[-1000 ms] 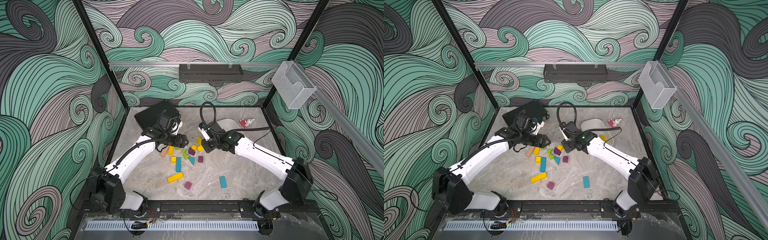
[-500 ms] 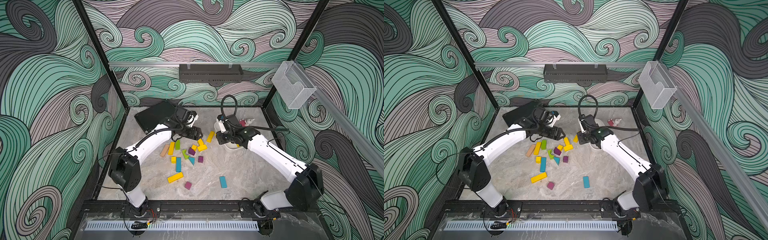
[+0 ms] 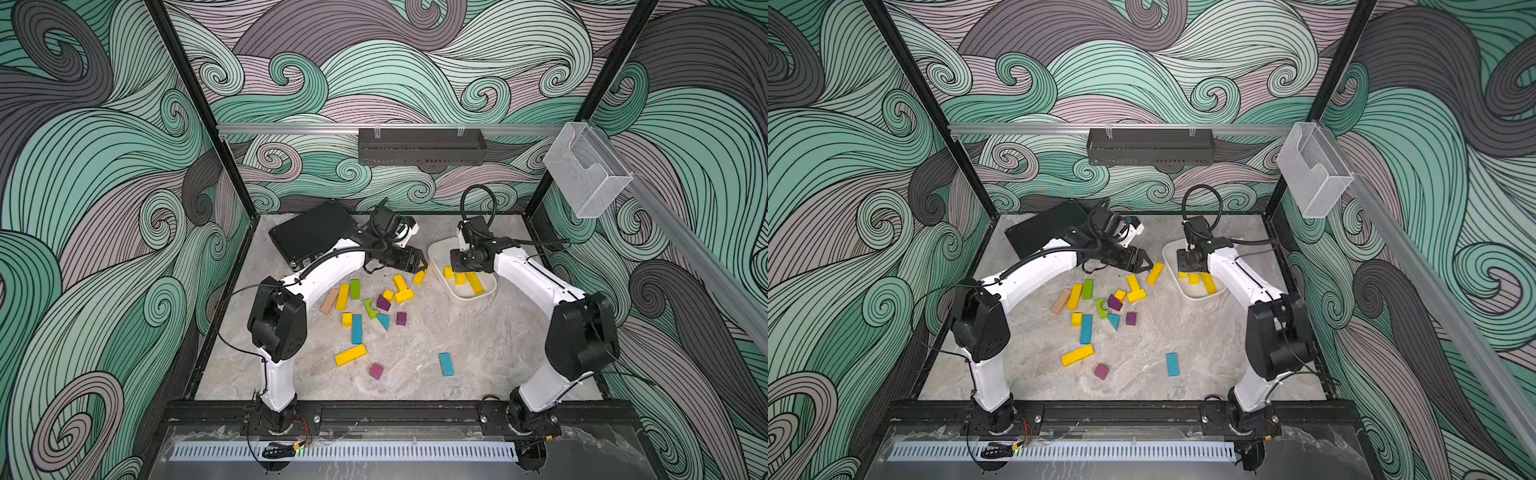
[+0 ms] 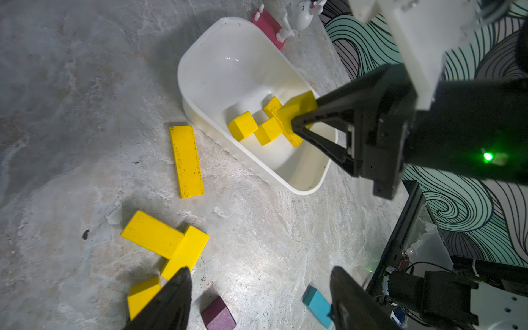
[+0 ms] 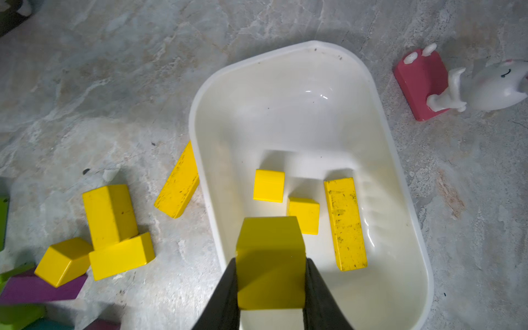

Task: Pick out the yellow building blocks
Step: Place the building block in the storage box.

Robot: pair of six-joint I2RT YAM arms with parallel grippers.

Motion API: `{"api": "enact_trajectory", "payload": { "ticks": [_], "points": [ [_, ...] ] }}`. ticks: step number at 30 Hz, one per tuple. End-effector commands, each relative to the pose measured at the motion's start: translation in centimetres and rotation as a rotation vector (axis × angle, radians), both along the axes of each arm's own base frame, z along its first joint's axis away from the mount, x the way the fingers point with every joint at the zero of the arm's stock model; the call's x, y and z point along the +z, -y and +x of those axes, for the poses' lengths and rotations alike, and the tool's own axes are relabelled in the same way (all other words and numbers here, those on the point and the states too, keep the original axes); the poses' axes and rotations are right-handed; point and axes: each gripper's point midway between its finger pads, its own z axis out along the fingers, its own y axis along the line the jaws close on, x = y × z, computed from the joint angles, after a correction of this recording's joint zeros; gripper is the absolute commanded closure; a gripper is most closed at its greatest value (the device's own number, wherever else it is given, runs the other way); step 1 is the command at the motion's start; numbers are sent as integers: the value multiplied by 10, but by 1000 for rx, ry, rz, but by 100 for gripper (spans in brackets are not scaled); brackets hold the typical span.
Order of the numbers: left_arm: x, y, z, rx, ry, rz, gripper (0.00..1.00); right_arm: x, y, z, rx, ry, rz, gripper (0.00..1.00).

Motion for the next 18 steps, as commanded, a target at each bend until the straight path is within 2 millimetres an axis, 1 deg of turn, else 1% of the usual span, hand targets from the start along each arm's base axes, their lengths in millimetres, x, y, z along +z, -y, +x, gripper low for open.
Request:
{"api": "enact_trajectory", "payload": {
  "ticks": [1,5,9,12,15,18],
  "points": [
    [-12,4,-6,-23,-22,-11,25,0,7,16,-14,14,0,100],
    [-18,4,-7,-28,-44,-1,25,-11,22,25,-39,-3,-42,99],
    [-20,3,-8,-32,-46,2,24,-22,32,36,-64,-14,-27,93],
    [-20,3,-9,-36,-45,6,24,-33,37,44,-76,-35,-22,90],
    [-23,2,-9,-38,-44,18,24,-45,34,50,-72,-61,-1,87],
    [-24,0,-9,-38,-42,30,24,-55,27,54,-53,-82,26,81]
  ]
}}
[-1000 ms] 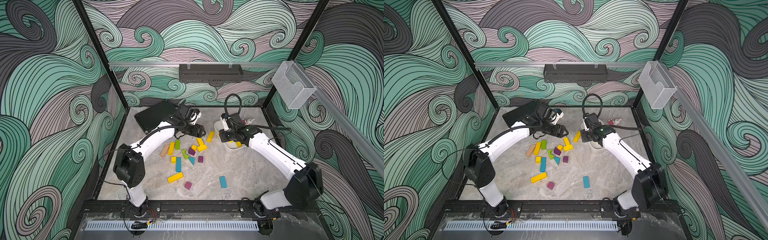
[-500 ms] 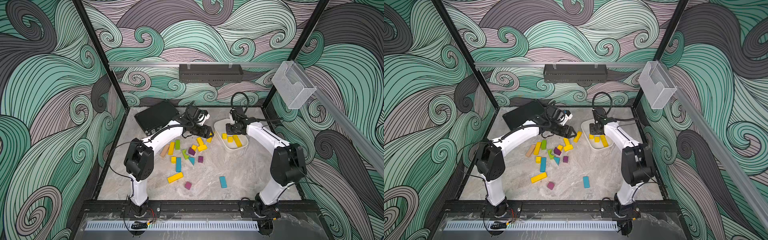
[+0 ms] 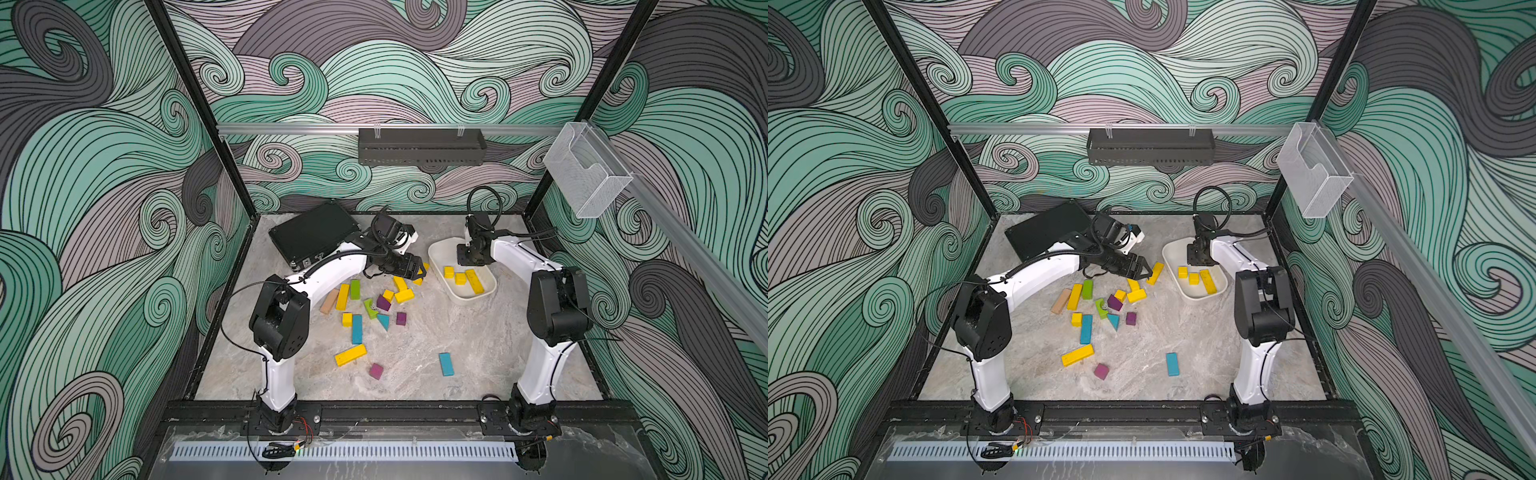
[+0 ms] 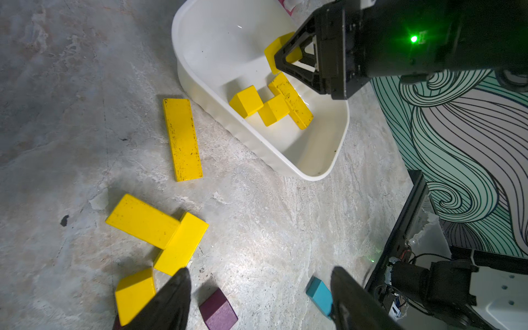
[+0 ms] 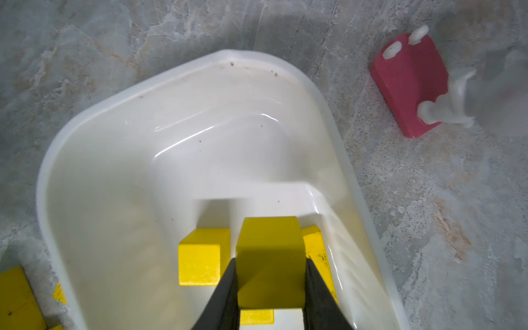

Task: Pick out the yellow building blocks
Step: Place the building block in the storage box.

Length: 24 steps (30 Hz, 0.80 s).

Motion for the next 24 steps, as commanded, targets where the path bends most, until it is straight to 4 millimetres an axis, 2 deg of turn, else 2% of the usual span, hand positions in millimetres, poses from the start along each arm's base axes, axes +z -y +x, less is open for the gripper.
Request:
{"api": "enact_trajectory", "payload": {
  "ticks": [1,5,7,11,16,24],
  "points": [
    [-3,0,-1,-19,2,15,24,-3,-11,8,27,-2,44,80],
    [-4,-2,0,-17,10,26,24,-12,-14,11,26,-23,56,76],
    [-6,-2,0,-16,6,29,24,-16,-16,11,32,-33,63,66],
    [-4,-4,2,-12,16,39,23,-20,-16,10,35,-41,58,56],
    [-3,-7,3,-6,33,52,23,-11,-22,8,54,-20,51,47],
    [6,-11,3,-4,61,57,23,20,-24,7,64,44,35,46]
  ]
}}
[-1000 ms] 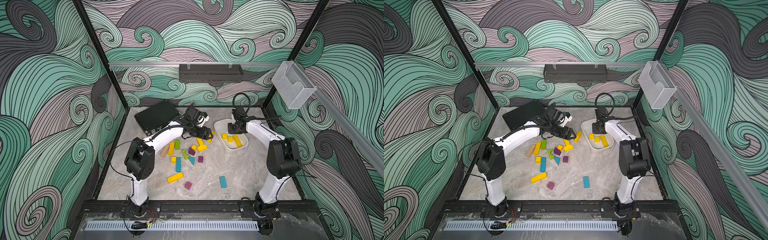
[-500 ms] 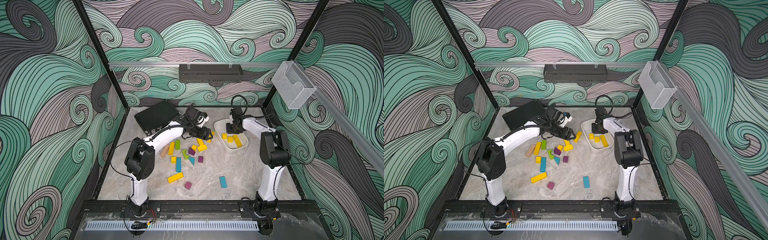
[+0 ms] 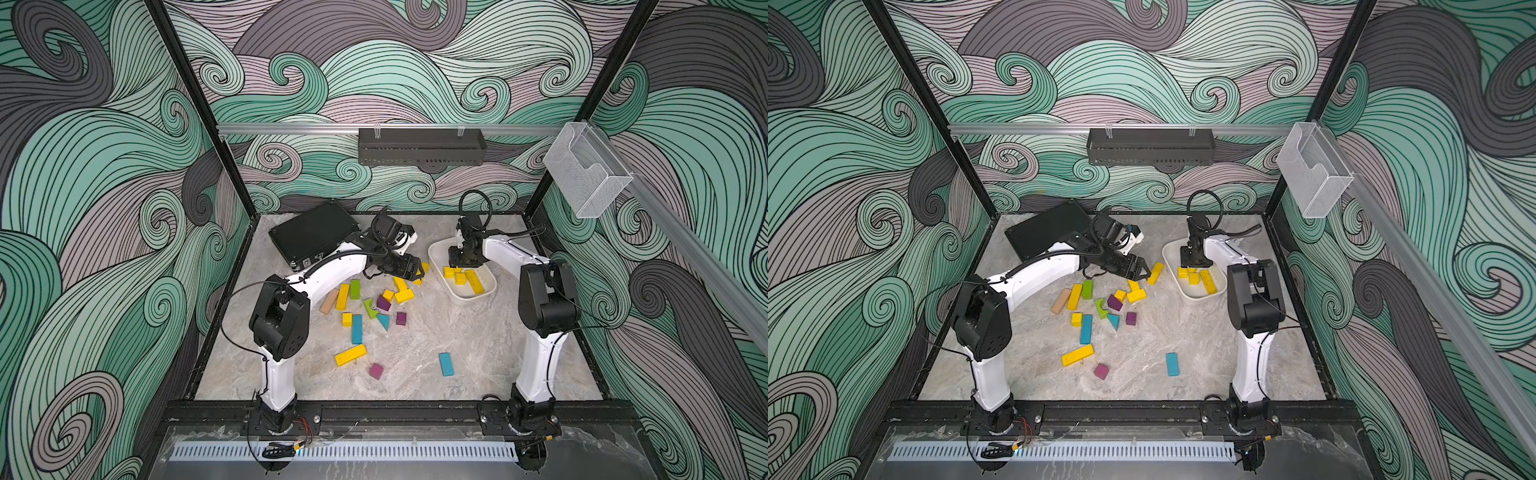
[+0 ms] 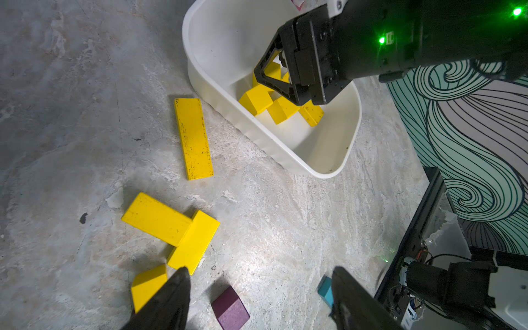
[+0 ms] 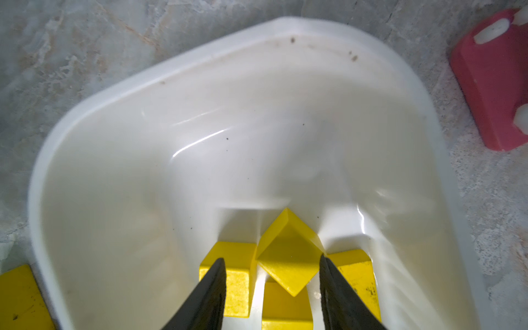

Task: Pick out the yellow building blocks
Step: Place the building block in the storage box.

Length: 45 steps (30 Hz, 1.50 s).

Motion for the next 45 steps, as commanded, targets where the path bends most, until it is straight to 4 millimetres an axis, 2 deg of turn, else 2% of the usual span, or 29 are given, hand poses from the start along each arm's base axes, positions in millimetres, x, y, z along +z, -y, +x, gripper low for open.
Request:
{"api": "enact_trajectory", "payload": {
  "ticks": [1,9,16,21,24,28,29,30,34,39,45],
  "points": [
    [11,-7,1,2,35,19,23,38,-2,2,10,88,-9,46],
    [26,-19,6,26,105,39,23,81,-17,-2,46,200,5,46],
    [51,-41,15,77,204,65,22,121,-55,-13,158,307,63,49],
    [78,-65,13,143,314,100,22,153,-89,-34,269,384,147,53],
    [84,-82,-3,161,317,125,22,168,-106,-50,336,409,181,54],
    [74,-112,-34,183,292,181,22,182,-133,-74,437,449,250,55],
    [80,-121,-44,198,311,176,22,184,-141,-81,468,456,270,55],
    [76,-130,-50,213,315,185,22,187,-148,-89,498,457,290,55],
    [66,-154,-74,253,294,214,21,185,-180,-118,632,433,341,53],
    [48,-181,-102,319,236,239,19,178,-215,-153,803,413,310,50],
    [41,-200,-127,408,197,194,18,175,-241,-194,980,417,278,49]
  ]
}}
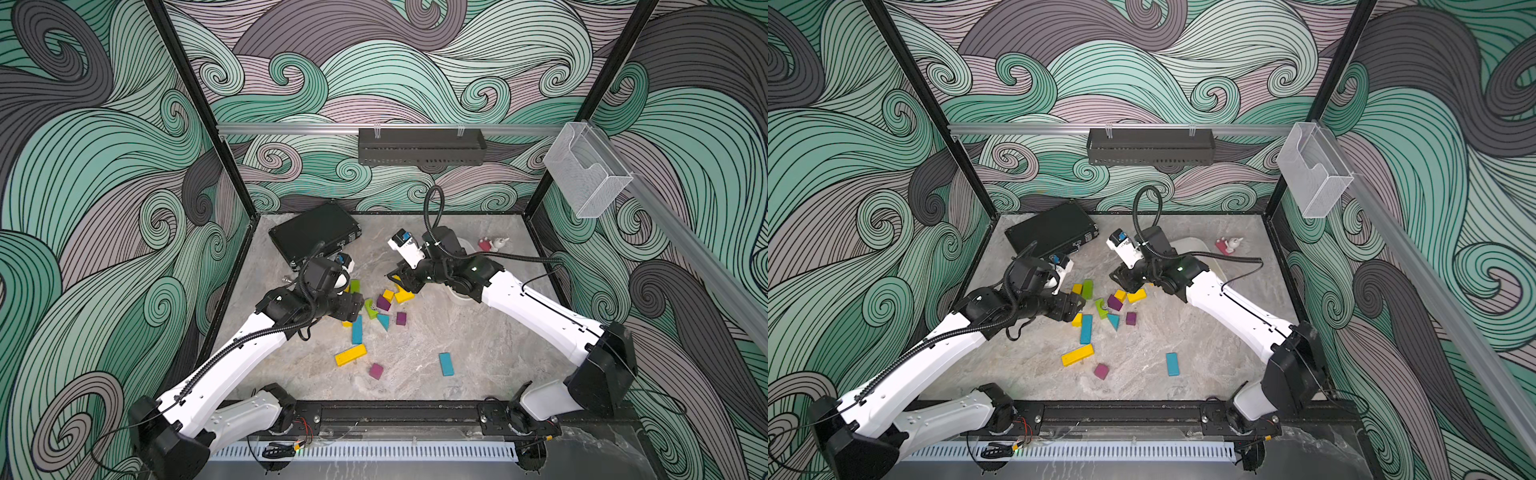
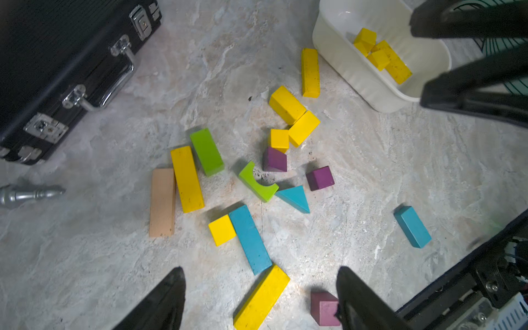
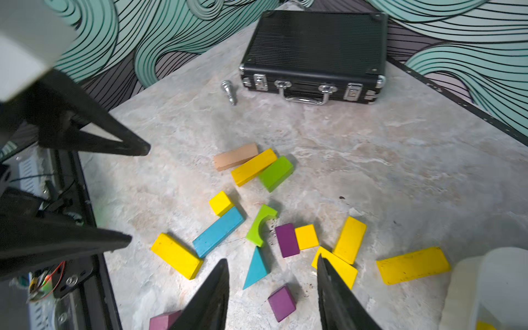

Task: Pick out the yellow building blocks
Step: Place the building block in the storage box.

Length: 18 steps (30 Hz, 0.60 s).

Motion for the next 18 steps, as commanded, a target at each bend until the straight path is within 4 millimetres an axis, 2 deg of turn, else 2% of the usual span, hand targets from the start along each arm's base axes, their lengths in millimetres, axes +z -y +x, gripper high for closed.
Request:
{"api": "enact_trajectory", "payload": {
  "ticks": [1,3,5,14,18],
  "points": [
    [2,-13,-11,96,-28,-48,18,0,-7,-23,107,35,-33,48],
    [0,-10,-19,101,-53,-100,18,-4,-12,-32,143,24,-43,43],
    [-3,-12,-24,124,-71,-123,18,-10,-16,-38,173,6,-57,43],
    [-11,-49,-46,321,-101,-118,18,-31,-38,-66,288,-9,-86,44],
    [-13,-56,-53,356,-92,-152,18,-45,-45,-72,315,4,-107,46]
  ]
}}
